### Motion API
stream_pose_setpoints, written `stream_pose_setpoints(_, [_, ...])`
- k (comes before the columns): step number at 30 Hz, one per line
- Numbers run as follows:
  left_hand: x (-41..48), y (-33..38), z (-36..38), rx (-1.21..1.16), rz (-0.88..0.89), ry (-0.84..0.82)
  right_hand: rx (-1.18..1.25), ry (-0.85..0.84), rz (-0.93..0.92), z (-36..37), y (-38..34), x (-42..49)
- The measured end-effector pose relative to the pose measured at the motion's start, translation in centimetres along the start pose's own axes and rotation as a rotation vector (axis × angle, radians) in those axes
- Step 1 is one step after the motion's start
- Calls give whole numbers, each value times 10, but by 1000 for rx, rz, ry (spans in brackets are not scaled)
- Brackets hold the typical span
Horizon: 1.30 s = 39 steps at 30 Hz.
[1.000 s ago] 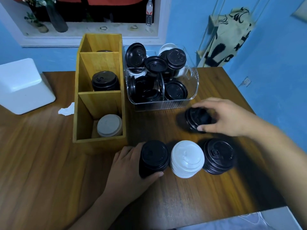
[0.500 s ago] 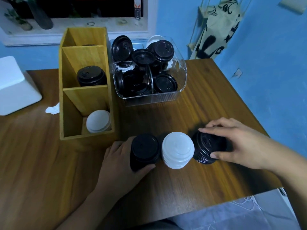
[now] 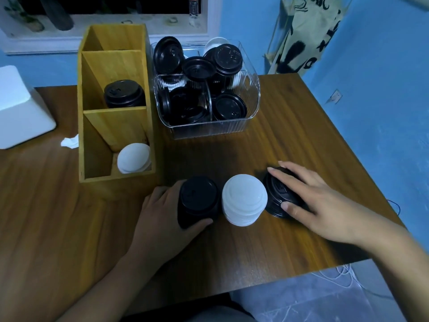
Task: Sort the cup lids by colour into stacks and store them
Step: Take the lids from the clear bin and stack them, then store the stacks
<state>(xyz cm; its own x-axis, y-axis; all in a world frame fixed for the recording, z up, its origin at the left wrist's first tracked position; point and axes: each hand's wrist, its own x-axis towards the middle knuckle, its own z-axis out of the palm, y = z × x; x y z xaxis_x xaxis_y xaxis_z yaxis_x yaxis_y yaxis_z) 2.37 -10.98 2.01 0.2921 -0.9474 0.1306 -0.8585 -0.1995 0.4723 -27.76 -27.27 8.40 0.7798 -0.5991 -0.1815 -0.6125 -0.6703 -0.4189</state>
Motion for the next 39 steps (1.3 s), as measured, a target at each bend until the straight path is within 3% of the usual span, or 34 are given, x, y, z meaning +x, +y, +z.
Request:
stream_pose_setpoints(6, [0, 4, -1, 32, -64, -27, 35, 398, -9, 42, -2, -1])
stream_pose_setpoints(12, [-6, 12, -4, -125, -159, -2, -25, 521, 96, 55, -14, 11])
stream_pose_setpoints(15, [-11, 25, -7, -92, -87, 54, -51, 526, 119, 56, -15, 12])
stream_pose_setpoints(18, [-10, 45, 0, 82, 205, 119, -71, 504, 132, 55, -14, 12])
stream_pose_setpoints(20, [-1, 58, 8, 156, 293, 134, -54, 489, 132, 53, -14, 12])
stream_pose_setpoints(39, [57, 95, 31, 308, 22, 97, -46, 428, 154, 29, 13, 32])
